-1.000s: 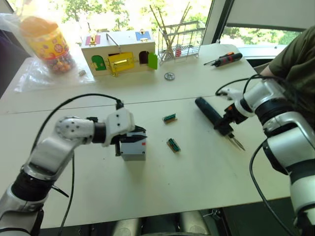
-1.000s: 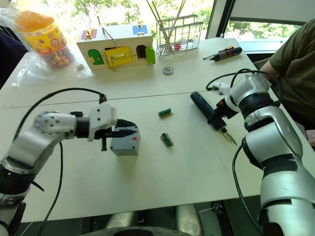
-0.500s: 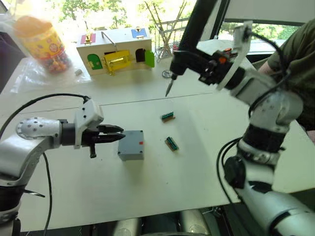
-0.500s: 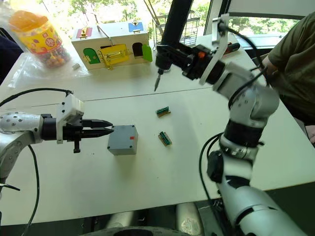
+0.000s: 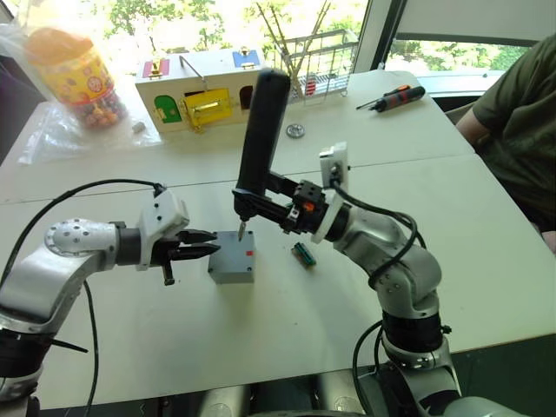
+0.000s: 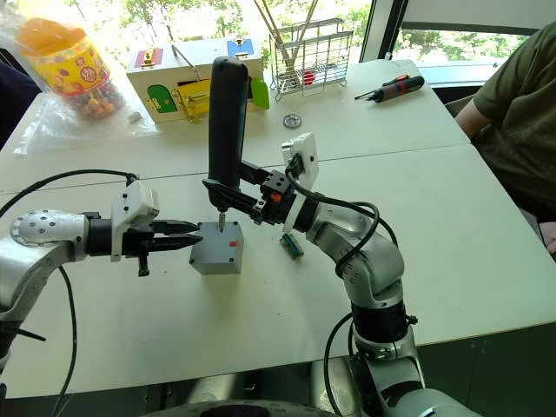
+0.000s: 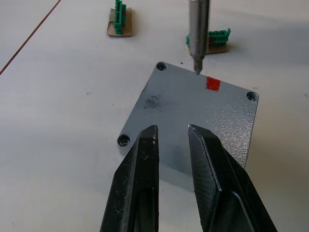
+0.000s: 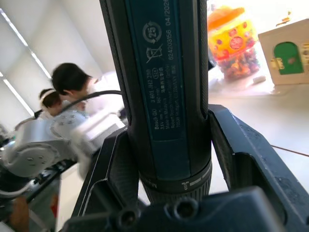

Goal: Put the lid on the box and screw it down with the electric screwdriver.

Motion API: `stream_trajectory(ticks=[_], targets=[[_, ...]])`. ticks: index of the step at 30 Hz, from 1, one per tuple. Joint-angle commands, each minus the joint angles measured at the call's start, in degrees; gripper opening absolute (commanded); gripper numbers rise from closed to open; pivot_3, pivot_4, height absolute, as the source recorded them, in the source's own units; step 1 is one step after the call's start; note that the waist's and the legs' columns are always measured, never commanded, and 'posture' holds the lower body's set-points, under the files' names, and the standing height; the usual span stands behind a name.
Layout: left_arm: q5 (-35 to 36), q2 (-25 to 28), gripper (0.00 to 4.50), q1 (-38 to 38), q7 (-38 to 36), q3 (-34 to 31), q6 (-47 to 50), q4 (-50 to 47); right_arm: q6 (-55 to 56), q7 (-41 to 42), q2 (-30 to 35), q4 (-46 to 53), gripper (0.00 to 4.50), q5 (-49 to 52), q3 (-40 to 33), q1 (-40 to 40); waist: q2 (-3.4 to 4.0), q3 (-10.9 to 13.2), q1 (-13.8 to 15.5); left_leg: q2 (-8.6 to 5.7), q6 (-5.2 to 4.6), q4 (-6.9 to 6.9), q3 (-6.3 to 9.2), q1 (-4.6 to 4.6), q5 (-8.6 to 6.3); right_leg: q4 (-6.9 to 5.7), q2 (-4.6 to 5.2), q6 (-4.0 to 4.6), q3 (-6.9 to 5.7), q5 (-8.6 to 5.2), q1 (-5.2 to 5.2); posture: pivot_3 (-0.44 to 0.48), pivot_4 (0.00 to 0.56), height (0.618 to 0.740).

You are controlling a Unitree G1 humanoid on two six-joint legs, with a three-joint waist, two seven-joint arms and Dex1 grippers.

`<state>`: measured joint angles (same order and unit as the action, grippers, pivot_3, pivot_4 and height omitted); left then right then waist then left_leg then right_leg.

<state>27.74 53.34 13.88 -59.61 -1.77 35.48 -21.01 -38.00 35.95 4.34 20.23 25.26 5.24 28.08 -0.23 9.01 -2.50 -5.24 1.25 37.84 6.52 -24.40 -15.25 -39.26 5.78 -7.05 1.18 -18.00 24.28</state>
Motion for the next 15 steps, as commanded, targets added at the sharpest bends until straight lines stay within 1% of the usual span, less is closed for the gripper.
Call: stream_trajectory(ticks=[1,3,9,15], targets=[[-2.5,0.9,0.94,-0.1,-0.3,1.1,-2.5,-1.2,5.0,-0.6,0.4,0.3,1.84,-0.3,-0.6,0.8,0.0,0.0,-0.1,0.0,0.0,-0.01,0.0,0.0,0.0,0.0,0.0,0.0,-0.01,0.0,0.01,0.0,0.15,0.74],[-5.1,1.6,0.94,-0.7,-0.9,2.8,-4.8,-0.7,6.1,-0.7,0.9,-0.5,1.84,-0.5,-0.4,0.8,0.0,0.0,-0.2,0.0,0.0,-0.03,0.0,0.0,0.0,0.01,0.0,0.0,-0.01,0.0,0.02,0.0,0.15,0.74],[-4.8,0.8,0.94,-0.5,-0.9,3.5,-4.6,-0.8,6.8,-0.8,2.4,-1.9,1.84,-0.3,-0.1,1.0,0.0,0.0,-0.1,0.03,0.0,-0.05,-0.01,0.0,0.0,0.01,-0.03,0.0,-0.01,0.0,0.01,0.0,0.15,0.74],[-5.8,0.3,0.94,0.0,-0.6,4.3,-5.4,-0.5,6.1,-1.7,1.8,-1.2,1.84,0.9,0.2,1.2,0.0,0.0,-0.1,0.02,0.0,-0.04,0.0,0.0,0.0,0.01,-0.04,0.0,-0.01,0.0,0.01,0.0,0.15,0.74]])
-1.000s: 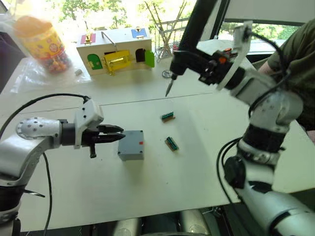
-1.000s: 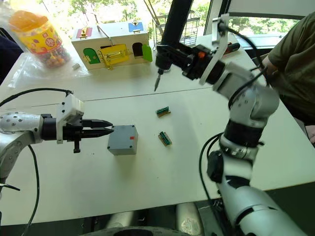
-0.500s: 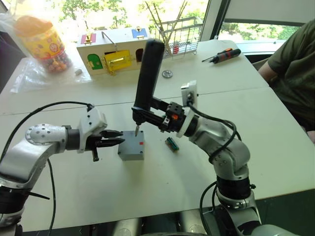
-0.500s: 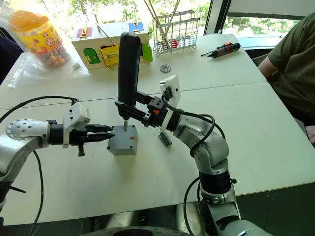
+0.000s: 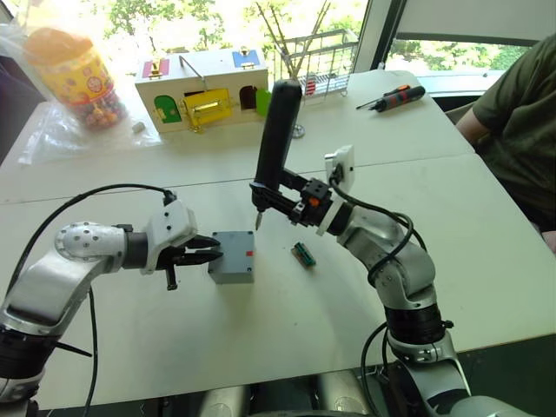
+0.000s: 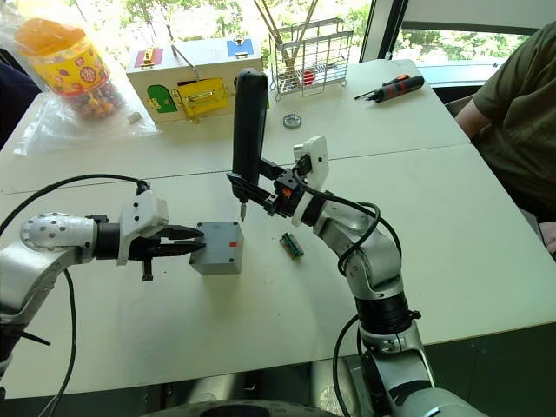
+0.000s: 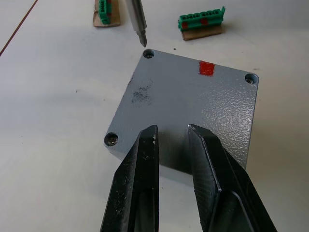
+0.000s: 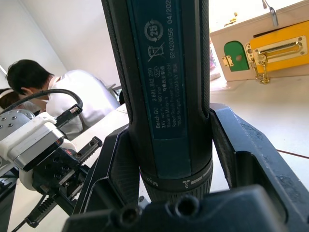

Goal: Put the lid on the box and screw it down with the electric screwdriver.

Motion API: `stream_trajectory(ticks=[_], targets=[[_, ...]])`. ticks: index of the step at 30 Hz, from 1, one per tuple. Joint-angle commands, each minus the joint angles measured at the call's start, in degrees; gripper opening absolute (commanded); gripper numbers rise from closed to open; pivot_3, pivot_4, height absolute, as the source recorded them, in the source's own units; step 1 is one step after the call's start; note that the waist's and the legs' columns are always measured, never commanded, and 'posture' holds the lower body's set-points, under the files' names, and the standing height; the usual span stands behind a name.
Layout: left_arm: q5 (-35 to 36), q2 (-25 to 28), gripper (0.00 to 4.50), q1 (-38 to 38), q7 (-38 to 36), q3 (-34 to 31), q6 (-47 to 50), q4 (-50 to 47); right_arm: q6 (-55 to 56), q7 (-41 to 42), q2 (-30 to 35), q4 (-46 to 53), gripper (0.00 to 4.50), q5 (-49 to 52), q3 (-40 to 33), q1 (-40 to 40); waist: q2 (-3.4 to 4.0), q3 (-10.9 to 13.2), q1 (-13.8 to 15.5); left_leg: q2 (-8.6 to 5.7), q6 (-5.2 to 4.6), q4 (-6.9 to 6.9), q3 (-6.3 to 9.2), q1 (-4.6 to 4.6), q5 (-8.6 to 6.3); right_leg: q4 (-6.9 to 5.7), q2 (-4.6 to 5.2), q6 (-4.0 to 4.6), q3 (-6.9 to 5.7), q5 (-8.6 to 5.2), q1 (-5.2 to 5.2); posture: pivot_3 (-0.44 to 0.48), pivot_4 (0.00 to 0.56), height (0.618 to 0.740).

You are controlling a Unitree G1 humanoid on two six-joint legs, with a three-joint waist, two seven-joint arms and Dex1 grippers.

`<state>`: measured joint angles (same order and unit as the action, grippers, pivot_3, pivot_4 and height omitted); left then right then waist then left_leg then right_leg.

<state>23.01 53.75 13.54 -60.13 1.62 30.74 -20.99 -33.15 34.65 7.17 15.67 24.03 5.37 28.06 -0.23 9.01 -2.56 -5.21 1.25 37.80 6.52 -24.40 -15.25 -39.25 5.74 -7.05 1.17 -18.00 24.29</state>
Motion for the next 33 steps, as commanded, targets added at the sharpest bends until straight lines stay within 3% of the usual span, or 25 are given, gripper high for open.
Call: stream_trajectory(ticks=[1,18,33], targets=[[-1.2,-0.2,0.94,0.4,-0.1,1.0,-0.7,-0.4,1.3,-0.7,-1.3,3.5,1.84,2.3,-0.1,1.4,0.0,0.0,0.0,0.0,0.0,0.0,0.0,0.0,0.0,0.0,0.0,0.0,0.0,0.0,0.0,0.0,0.15,0.74],[-1.6,-1.6,0.94,1.6,0.4,1.8,0.4,-0.4,-1.6,-3.0,-1.2,5.4,1.84,6.4,-0.2,1.5,0.0,0.0,0.0,0.0,0.0,0.02,0.01,0.01,0.0,-0.01,-0.01,0.0,0.0,0.0,-0.02,0.0,0.15,0.74],[-1.8,-1.6,0.94,2.1,0.9,2.2,0.9,-0.9,0.3,-2.6,0.0,3.0,1.84,3.7,2.5,0.9,0.0,0.0,0.0,0.0,0.0,0.03,0.01,0.01,0.0,-0.01,-0.01,0.0,0.0,0.0,-0.03,0.0,0.15,0.74]])
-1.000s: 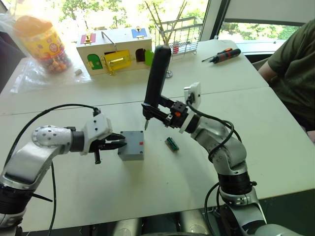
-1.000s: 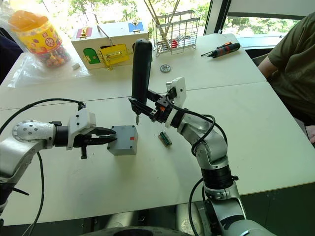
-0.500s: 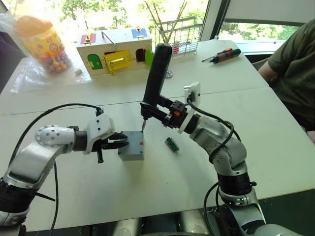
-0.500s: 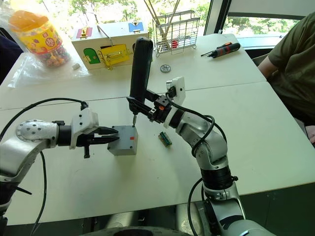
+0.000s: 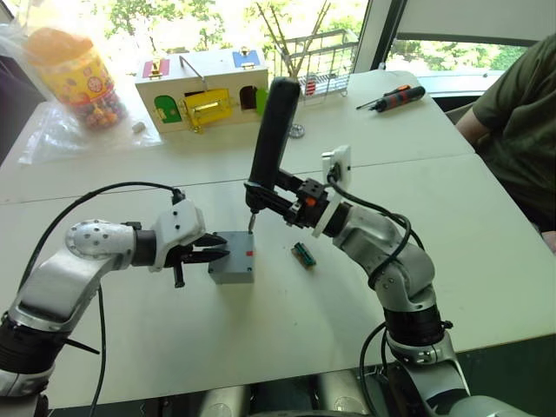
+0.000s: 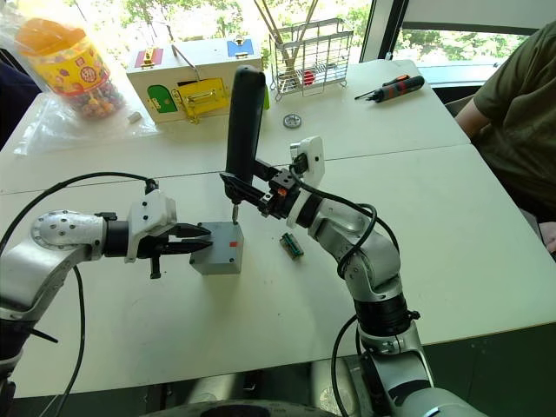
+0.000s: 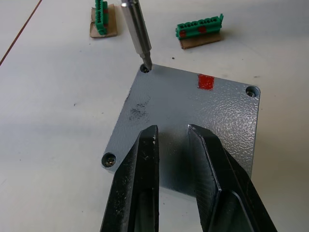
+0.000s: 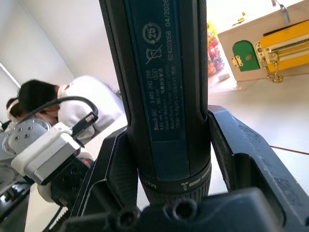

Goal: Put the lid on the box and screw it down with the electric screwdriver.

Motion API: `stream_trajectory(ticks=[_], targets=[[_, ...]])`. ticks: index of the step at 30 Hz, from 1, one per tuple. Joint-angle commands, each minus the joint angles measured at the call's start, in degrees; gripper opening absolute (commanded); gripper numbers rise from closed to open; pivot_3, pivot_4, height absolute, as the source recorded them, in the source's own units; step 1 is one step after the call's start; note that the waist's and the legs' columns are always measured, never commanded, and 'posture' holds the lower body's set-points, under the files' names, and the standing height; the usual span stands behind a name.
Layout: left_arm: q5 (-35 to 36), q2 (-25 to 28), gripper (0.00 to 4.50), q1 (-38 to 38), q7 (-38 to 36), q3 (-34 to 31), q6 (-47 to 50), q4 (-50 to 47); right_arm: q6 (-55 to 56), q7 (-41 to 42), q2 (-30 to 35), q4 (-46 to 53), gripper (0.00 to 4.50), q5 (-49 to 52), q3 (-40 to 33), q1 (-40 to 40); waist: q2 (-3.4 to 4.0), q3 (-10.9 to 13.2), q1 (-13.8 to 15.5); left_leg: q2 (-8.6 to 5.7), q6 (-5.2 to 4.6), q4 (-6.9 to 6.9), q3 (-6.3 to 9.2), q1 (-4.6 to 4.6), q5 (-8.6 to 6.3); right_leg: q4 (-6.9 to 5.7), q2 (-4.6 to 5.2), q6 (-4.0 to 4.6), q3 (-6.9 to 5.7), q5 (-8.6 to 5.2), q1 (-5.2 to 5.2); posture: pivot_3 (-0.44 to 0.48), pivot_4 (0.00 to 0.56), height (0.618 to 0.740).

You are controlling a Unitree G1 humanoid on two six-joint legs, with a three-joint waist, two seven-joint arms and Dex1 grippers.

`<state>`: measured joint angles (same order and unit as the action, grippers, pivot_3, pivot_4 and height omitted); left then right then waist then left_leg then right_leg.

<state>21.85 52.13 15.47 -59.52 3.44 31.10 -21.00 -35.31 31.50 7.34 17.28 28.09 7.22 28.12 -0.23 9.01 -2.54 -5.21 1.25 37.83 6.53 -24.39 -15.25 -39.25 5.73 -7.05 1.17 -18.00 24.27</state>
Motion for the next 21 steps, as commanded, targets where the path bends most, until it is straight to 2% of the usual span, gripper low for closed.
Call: stream_trajectory(ticks=[1,9,21], targets=[[-0.7,0.0,0.94,0.3,0.3,0.5,0.5,-0.9,2.8,0.6,-0.1,1.1,1.84,-0.6,1.0,0.7,0.0,0.0,0.0,0.0,0.0,0.0,0.0,0.0,0.0,0.0,0.0,0.0,0.0,0.0,0.0,0.0,0.15,0.74],[-0.8,-0.3,0.94,1.0,0.5,0.9,1.0,-1.0,5.2,1.7,1.4,-0.2,1.84,-3.6,3.6,0.3,-0.01,0.0,0.0,0.0,0.0,0.03,0.0,0.02,0.0,-0.01,-0.01,0.0,0.0,0.0,-0.02,0.0,0.15,0.74],[-0.8,-0.9,0.94,1.1,0.8,1.2,1.3,-1.5,4.8,1.5,2.5,-1.9,1.84,-2.0,1.0,0.2,-0.01,0.0,0.0,0.0,0.0,0.05,0.01,0.04,0.0,-0.01,-0.02,0.0,0.0,0.0,-0.07,0.0,0.15,0.74]])
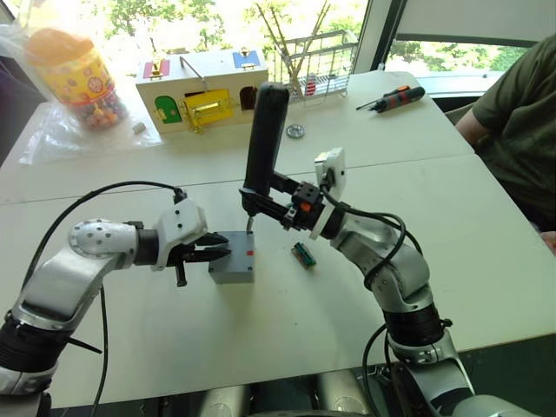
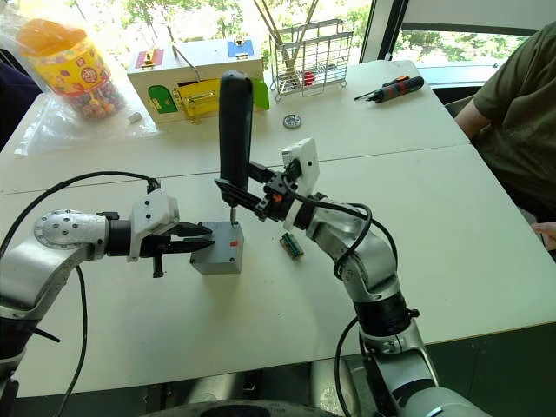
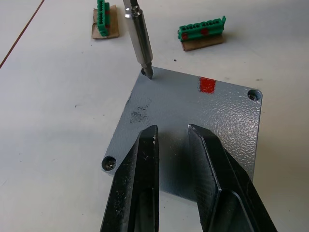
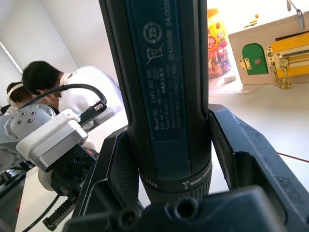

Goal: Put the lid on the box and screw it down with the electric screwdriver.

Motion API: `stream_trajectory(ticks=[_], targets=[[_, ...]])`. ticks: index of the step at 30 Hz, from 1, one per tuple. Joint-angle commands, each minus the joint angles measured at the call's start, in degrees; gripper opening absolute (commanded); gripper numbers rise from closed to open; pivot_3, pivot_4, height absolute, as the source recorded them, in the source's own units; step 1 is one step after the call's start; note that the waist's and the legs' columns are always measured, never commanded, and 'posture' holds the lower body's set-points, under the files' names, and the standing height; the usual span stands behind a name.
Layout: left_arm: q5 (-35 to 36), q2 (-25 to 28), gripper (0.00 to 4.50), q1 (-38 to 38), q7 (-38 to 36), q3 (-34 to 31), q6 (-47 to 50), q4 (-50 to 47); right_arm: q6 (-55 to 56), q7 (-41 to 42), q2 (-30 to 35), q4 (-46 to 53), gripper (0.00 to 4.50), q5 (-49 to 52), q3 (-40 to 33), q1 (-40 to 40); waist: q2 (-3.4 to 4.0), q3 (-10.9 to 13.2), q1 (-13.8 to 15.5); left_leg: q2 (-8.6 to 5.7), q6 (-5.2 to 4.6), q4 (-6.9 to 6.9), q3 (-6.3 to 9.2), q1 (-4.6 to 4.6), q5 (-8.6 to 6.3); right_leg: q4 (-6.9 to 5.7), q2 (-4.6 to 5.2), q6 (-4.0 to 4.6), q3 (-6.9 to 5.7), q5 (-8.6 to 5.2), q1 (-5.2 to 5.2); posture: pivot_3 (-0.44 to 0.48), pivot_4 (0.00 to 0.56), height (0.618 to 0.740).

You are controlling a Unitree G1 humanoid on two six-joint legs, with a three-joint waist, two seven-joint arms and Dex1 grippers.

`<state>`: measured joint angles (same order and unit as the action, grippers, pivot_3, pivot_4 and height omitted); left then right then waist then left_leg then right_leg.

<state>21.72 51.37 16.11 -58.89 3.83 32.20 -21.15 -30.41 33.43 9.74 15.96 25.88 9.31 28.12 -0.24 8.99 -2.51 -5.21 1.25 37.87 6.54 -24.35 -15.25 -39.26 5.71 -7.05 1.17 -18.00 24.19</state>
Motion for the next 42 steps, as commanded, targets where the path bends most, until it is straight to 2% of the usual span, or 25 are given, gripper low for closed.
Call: stream_trajectory(ticks=[1,10,29,34,42], targets=[[-0.7,-0.2,0.94,0.6,0.3,1.0,0.2,-1.3,-0.1,-0.5,0.1,-0.9,1.84,0.2,-1.2,0.3,0.0,0.0,0.0,0.0,0.0,0.0,0.0,0.0,0.0,0.0,0.0,0.0,0.0,0.0,0.0,0.0,0.15,0.74],[-1.7,-0.1,0.94,-1.4,-0.1,0.8,-2.5,-0.1,-0.6,-0.2,0.8,-1.2,1.84,1.2,-2.1,0.7,0.01,0.0,0.0,0.0,0.0,0.0,0.01,0.05,0.0,0.0,0.0,0.0,0.0,0.0,-0.07,0.0,0.15,0.74],[-3.1,-0.9,0.94,-0.6,-0.8,1.9,-4.5,2.2,-4.2,-0.8,0.4,1.6,1.84,6.6,-4.7,1.7,0.02,0.0,0.1,0.0,0.0,0.0,0.02,0.07,0.0,0.0,0.01,0.0,0.0,0.0,-0.1,0.0,0.15,0.74],[-3.0,-0.9,0.94,-0.3,-0.8,2.0,-4.4,2.3,-3.2,0.0,1.3,1.5,1.84,4.6,-2.8,1.4,0.01,0.0,0.0,0.0,-0.01,0.0,0.02,0.07,0.0,0.0,0.0,0.0,0.0,0.0,-0.1,0.0,0.15,0.74],[-3.1,-1.0,0.94,-0.3,-0.6,2.4,-3.9,2.4,-2.0,1.2,1.9,0.2,1.84,-1.2,5.2,1.7,0.04,-0.1,-0.1,0.0,-0.01,0.0,0.01,0.1,0.0,0.0,-0.01,0.0,0.0,0.0,-0.1,0.0,0.15,0.74]])
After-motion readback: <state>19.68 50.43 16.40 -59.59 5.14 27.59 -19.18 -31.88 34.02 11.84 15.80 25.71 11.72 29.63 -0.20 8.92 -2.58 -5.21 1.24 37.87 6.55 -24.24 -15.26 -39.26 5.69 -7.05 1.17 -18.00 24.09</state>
